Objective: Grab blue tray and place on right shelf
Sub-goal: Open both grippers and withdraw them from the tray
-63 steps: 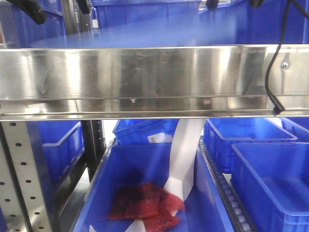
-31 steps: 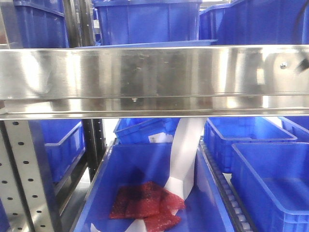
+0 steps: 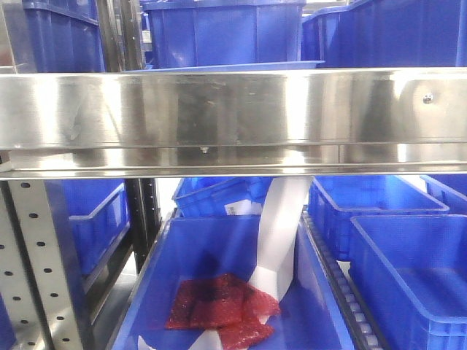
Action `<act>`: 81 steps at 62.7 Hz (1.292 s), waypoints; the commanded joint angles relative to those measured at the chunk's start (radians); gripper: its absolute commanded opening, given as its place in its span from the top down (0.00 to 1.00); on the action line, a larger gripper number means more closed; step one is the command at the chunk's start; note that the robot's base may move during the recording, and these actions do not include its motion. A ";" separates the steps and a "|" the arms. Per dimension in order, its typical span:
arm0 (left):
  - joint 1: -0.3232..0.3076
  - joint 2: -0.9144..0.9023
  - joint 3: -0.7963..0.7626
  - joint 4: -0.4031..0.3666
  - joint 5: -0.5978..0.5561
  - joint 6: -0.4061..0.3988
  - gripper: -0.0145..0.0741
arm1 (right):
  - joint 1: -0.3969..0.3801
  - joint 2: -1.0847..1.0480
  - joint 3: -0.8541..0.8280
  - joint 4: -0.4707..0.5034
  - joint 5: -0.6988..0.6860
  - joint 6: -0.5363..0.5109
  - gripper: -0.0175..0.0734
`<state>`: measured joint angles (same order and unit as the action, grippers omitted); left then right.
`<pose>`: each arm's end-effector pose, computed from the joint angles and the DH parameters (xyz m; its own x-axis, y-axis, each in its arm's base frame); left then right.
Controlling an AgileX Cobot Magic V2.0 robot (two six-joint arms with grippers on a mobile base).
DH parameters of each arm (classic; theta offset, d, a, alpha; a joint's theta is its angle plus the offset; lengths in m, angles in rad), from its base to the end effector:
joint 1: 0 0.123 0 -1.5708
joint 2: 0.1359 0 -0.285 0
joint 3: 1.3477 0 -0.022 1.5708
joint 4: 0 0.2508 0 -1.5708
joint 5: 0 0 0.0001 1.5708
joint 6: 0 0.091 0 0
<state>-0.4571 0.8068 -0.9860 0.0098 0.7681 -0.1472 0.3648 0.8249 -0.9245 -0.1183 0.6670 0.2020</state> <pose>0.1335 -0.0650 0.3970 -0.4882 0.0844 -0.8686 0.3714 0.9208 -0.1192 0.1515 0.0507 0.3831 -0.4583 -0.0590 -0.8868 -0.2469 0.9670 0.0632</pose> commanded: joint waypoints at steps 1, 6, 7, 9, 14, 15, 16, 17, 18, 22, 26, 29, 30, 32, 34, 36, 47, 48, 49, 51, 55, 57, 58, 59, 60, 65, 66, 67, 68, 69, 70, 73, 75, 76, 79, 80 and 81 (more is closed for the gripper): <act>-0.006 -0.138 0.119 0.005 -0.195 0.003 0.89 | -0.003 -0.128 0.132 -0.018 -0.192 -0.014 0.75; -0.006 -0.268 0.256 0.016 -0.271 0.011 0.89 | -0.003 -0.237 0.273 -0.038 -0.280 -0.014 0.75; -0.006 -0.287 0.275 0.019 -0.279 0.013 0.89 | -0.003 -0.263 0.293 -0.043 -0.293 -0.014 0.75; -0.006 -0.340 0.327 0.029 -0.302 0.022 0.89 | -0.003 -0.315 0.348 -0.062 -0.329 -0.014 0.75; -0.006 -0.431 0.415 0.044 -0.345 0.026 0.89 | -0.003 -0.411 0.447 -0.084 -0.399 -0.014 0.75; -0.006 -0.451 0.433 0.050 -0.352 0.026 0.89 | -0.003 -0.432 0.459 -0.085 -0.414 -0.014 0.75; -0.006 -0.469 0.450 0.052 -0.361 0.026 0.89 | -0.003 -0.451 0.476 -0.086 -0.430 -0.014 0.75; -0.006 -0.480 0.460 0.052 -0.367 0.026 0.89 | -0.003 -0.464 0.486 -0.086 -0.439 -0.014 0.75; -0.006 -0.491 0.470 0.052 -0.376 0.026 0.89 | -0.003 -0.480 0.499 -0.086 -0.452 -0.014 0.75; -0.006 -0.538 0.506 0.052 -0.398 0.026 0.89 | -0.003 -0.521 0.530 -0.086 -0.483 -0.014 0.75; -0.006 -0.564 0.520 0.049 -0.399 0.026 0.89 | -0.003 -0.533 0.543 -0.086 -0.509 -0.014 0.75; -0.006 -0.573 0.524 0.045 -0.398 0.026 0.89 | -0.003 -0.533 0.543 -0.086 -0.510 -0.014 0.75; -0.006 -0.574 0.524 0.045 -0.398 0.026 0.89 | -0.003 -0.533 0.543 -0.086 -0.510 -0.014 0.75; -0.006 -0.574 0.524 0.045 -0.398 0.026 0.89 | -0.003 -0.533 0.543 -0.086 -0.510 -0.014 0.75; -0.006 -0.574 0.524 0.045 -0.398 0.026 0.89 | -0.003 -0.533 0.543 -0.086 -0.510 -0.014 0.75; -0.006 -0.574 0.524 0.045 -0.398 0.026 0.89 | -0.003 -0.533 0.543 -0.086 -0.510 -0.014 0.75; -0.006 -0.574 0.524 0.045 -0.398 0.026 0.89 | -0.003 -0.533 0.543 -0.086 -0.509 -0.014 0.75; -0.006 -0.574 0.524 0.045 -0.398 0.026 0.89 | -0.003 -0.533 0.543 -0.086 -0.509 -0.014 0.75; -0.006 -0.574 0.524 0.045 -0.398 0.026 0.89 | -0.003 -0.533 0.543 -0.086 -0.509 -0.014 0.75; -0.006 -0.574 0.524 0.045 -0.398 0.026 0.89 | -0.003 -0.533 0.543 -0.086 -0.509 -0.014 0.75; -0.006 -0.574 0.524 0.045 -0.398 0.026 0.89 | -0.003 -0.533 0.543 -0.086 -0.509 -0.014 0.75; -0.006 -0.574 0.524 0.045 -0.398 0.026 0.89 | -0.003 -0.533 0.543 -0.086 -0.509 -0.014 0.75; -0.006 -0.574 0.524 0.045 -0.398 0.026 0.89 | -0.003 -0.533 0.543 -0.086 -0.509 -0.014 0.75; -0.006 -0.574 0.524 0.045 -0.398 0.026 0.89 | -0.003 -0.533 0.543 -0.086 -0.509 -0.014 0.75; -0.006 -0.574 0.524 0.045 -0.398 0.026 0.89 | -0.003 -0.533 0.543 -0.086 -0.509 -0.014 0.75; 0.015 -0.579 0.524 0.061 -0.393 0.026 0.89 | -0.003 -0.533 0.543 -0.086 -0.509 -0.014 0.75; 0.033 -0.583 0.524 0.058 -0.393 0.026 0.89 | -0.003 -0.533 0.543 -0.086 -0.509 -0.014 0.75; 0.043 -0.589 0.526 0.054 -0.393 0.026 0.89 | -0.003 -0.533 0.543 -0.086 -0.509 -0.014 0.75; 0.060 -0.592 0.526 0.045 -0.391 0.026 0.89 | -0.003 -0.533 0.543 -0.086 -0.509 -0.014 0.75; 0.073 -0.598 0.531 0.037 -0.391 0.026 0.89 | -0.003 -0.533 0.543 -0.086 -0.509 -0.014 0.75; 0.094 -0.602 0.536 0.026 -0.394 0.026 0.89 | -0.003 -0.533 0.543 -0.086 -0.509 -0.014 0.75; 0.148 -0.627 0.564 0.007 -0.417 0.029 0.89 | -0.003 -0.533 0.543 -0.086 -0.508 -0.014 0.75; 0.197 -0.648 0.590 -0.005 -0.443 0.037 0.89 | -0.003 -0.533 0.543 -0.086 -0.508 -0.014 0.75; 0.213 -0.657 0.602 -0.010 -0.461 0.043 0.89 | -0.003 -0.533 0.543 -0.086 -0.508 -0.014 0.75; 0.275 -0.696 0.660 -0.032 -0.509 0.083 0.89 | -0.003 -0.533 0.543 -0.086 -0.508 -0.014 0.75; 0.289 -0.706 0.676 -0.039 -0.528 0.089 0.89 | -0.003 -0.533 0.543 -0.086 -0.508 -0.014 0.75; 0.310 -0.722 0.699 -0.050 -0.541 0.096 0.89 | -0.003 -0.533 0.543 -0.086 -0.507 -0.014 0.75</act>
<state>-0.2076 0.1118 -0.3221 0.0000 0.3764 -0.0883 0.3648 0.2850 -0.3536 -0.1902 0.2530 0.1942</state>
